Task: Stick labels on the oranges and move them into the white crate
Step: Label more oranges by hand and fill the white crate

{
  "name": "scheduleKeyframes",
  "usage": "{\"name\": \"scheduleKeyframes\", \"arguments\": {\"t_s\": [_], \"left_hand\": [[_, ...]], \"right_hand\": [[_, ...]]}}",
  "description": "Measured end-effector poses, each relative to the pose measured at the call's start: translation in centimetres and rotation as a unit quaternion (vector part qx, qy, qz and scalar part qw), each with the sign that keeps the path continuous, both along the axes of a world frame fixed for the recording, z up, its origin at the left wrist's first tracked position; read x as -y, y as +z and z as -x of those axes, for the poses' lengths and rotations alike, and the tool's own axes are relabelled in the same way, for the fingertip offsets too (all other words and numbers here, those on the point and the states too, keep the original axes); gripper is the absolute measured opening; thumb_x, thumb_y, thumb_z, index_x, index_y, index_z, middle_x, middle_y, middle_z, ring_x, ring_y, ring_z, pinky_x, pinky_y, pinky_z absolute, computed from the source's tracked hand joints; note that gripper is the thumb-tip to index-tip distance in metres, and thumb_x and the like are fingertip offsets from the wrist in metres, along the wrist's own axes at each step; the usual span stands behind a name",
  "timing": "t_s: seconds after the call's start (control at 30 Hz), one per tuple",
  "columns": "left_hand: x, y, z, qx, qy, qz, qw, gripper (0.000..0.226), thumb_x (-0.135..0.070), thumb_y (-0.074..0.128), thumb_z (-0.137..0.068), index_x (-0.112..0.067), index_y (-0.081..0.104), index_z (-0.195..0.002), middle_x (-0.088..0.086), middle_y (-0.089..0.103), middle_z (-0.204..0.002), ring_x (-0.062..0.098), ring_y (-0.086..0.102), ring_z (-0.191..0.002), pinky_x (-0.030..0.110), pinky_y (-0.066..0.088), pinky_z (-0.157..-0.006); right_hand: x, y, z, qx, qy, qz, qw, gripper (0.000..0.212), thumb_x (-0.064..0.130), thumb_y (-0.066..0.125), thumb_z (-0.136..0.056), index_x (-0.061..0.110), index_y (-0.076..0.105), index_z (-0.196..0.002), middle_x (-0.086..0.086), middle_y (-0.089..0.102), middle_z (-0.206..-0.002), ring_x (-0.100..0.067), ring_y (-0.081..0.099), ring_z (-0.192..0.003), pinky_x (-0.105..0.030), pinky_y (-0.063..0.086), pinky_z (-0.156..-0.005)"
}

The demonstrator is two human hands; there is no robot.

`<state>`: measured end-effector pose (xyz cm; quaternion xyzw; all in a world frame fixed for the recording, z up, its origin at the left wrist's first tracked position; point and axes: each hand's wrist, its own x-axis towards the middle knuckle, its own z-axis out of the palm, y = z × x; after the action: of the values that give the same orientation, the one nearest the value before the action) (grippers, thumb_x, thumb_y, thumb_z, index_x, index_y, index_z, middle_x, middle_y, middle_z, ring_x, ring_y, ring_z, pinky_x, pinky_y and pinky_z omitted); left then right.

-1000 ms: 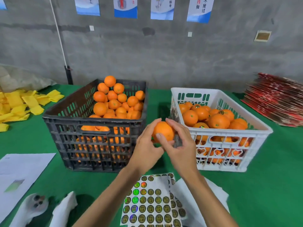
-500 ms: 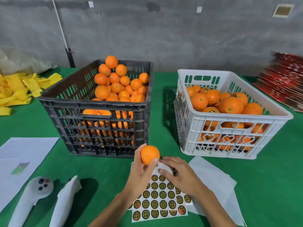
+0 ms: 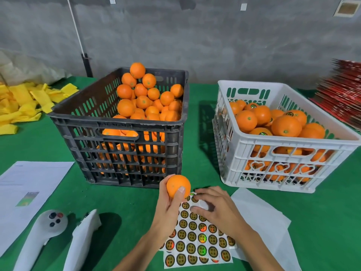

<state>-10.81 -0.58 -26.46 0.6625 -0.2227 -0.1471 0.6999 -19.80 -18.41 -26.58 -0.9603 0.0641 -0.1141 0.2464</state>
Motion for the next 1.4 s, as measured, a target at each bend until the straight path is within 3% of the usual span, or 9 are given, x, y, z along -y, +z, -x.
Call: {"name": "scheduleKeyframes", "arguments": {"t_s": [0.27,0.4,0.53,0.7,0.8,1.0,1.1,1.2,1.4], "left_hand": [[-0.1,-0.7,-0.4,-0.006,0.009,0.000,1.000,0.047,-0.067,0.053,-0.094,-0.042,0.046,-0.133,-0.010,0.067,-0.114,0.025,0.075,-0.092,0.020,0.052,-0.087],[-0.1,-1.0,-0.6,-0.019,0.015,0.014,1.000,0.055,-0.070,0.054,-0.091,-0.037,0.047,-0.134,-0.002,0.068,-0.114,0.028,0.074,-0.093,0.046,0.051,-0.098],[0.0,-1.0,-0.8,-0.039,0.020,0.008,0.999,0.059,-0.077,0.055,-0.086,-0.041,0.048,-0.132,-0.003,0.070,-0.112,0.029,0.074,-0.095,0.054,0.047,-0.102],[-0.1,-0.4,-0.7,-0.024,-0.010,0.001,1.000,0.050,-0.069,0.057,-0.089,-0.045,0.048,-0.131,-0.003,0.068,-0.111,0.028,0.074,-0.087,0.041,0.056,-0.091],[0.6,1.6,-0.1,0.012,-0.038,-0.003,0.999,0.052,-0.069,0.056,-0.091,-0.049,0.040,-0.137,-0.021,0.062,-0.110,0.020,0.073,-0.089,0.023,0.055,-0.084],[4.2,8.7,0.4,0.001,-0.093,0.081,0.992,0.056,-0.070,0.061,-0.087,-0.048,0.043,-0.136,-0.012,0.064,-0.109,0.023,0.066,-0.088,0.039,0.057,-0.082],[7.1,12.8,0.2,-0.009,-0.124,0.104,0.987,0.060,-0.077,0.065,-0.078,-0.054,0.046,-0.130,-0.018,0.063,-0.117,0.011,0.068,-0.106,0.035,0.057,-0.089],[10.6,16.5,-0.4,-0.005,-0.143,0.078,0.987,0.059,-0.076,0.064,-0.075,-0.052,0.048,-0.126,-0.004,0.063,-0.125,0.014,0.070,-0.107,0.032,0.057,-0.092],[16.1,23.8,-3.4,-0.009,-0.247,-0.004,0.969,0.059,-0.075,0.065,-0.076,-0.041,0.057,-0.124,0.000,0.069,-0.125,0.018,0.070,-0.111,0.044,0.052,-0.105]], "right_hand": [[-0.4,0.4,-0.9,0.008,0.005,-0.005,1.000,0.058,0.070,0.056,-0.086,0.034,0.070,-0.129,0.026,0.054,-0.121,0.002,0.038,-0.102,-0.022,0.032,-0.096],[-0.6,0.1,-1.2,0.029,-0.015,-0.046,0.998,0.039,0.057,0.065,-0.089,0.033,0.077,-0.118,0.026,0.057,-0.114,-0.003,0.046,-0.105,-0.027,0.036,-0.097],[-1.0,-0.1,-1.5,0.069,-0.048,-0.126,0.988,0.010,0.032,0.074,-0.092,0.031,0.082,-0.098,0.024,0.065,-0.101,-0.009,0.053,-0.096,-0.033,0.043,-0.091],[-1.7,2.0,-1.7,0.136,-0.157,-0.271,0.940,0.017,0.020,0.071,-0.095,0.033,0.079,-0.088,0.015,0.071,-0.093,-0.007,0.066,-0.094,-0.033,0.053,-0.087],[-3.2,4.6,-1.9,0.224,-0.160,-0.249,0.929,0.014,0.027,0.069,-0.097,0.037,0.078,-0.093,0.018,0.069,-0.101,-0.007,0.066,-0.102,-0.025,0.054,-0.087],[-2.6,11.5,-0.4,0.266,-0.094,-0.296,0.912,0.025,0.039,0.050,-0.106,0.040,0.073,-0.115,0.017,0.070,-0.121,-0.007,0.064,-0.118,-0.020,0.053,-0.093],[-0.9,14.6,0.3,0.216,-0.060,-0.288,0.931,0.049,0.060,0.037,-0.103,0.042,0.048,-0.147,0.025,0.052,-0.146,0.002,0.048,-0.136,-0.021,0.044,-0.110],[1.2,17.3,0.6,0.193,-0.112,-0.127,0.966,0.079,0.067,0.043,-0.088,0.041,0.021,-0.159,0.027,0.039,-0.152,0.006,0.043,-0.134,-0.019,0.040,-0.110],[7.0,21.5,-0.5,0.270,-0.235,0.023,0.933,0.075,0.083,0.047,-0.085,0.032,0.045,-0.141,0.016,0.064,-0.108,-0.006,0.065,-0.096,-0.019,0.052,-0.079]]}}
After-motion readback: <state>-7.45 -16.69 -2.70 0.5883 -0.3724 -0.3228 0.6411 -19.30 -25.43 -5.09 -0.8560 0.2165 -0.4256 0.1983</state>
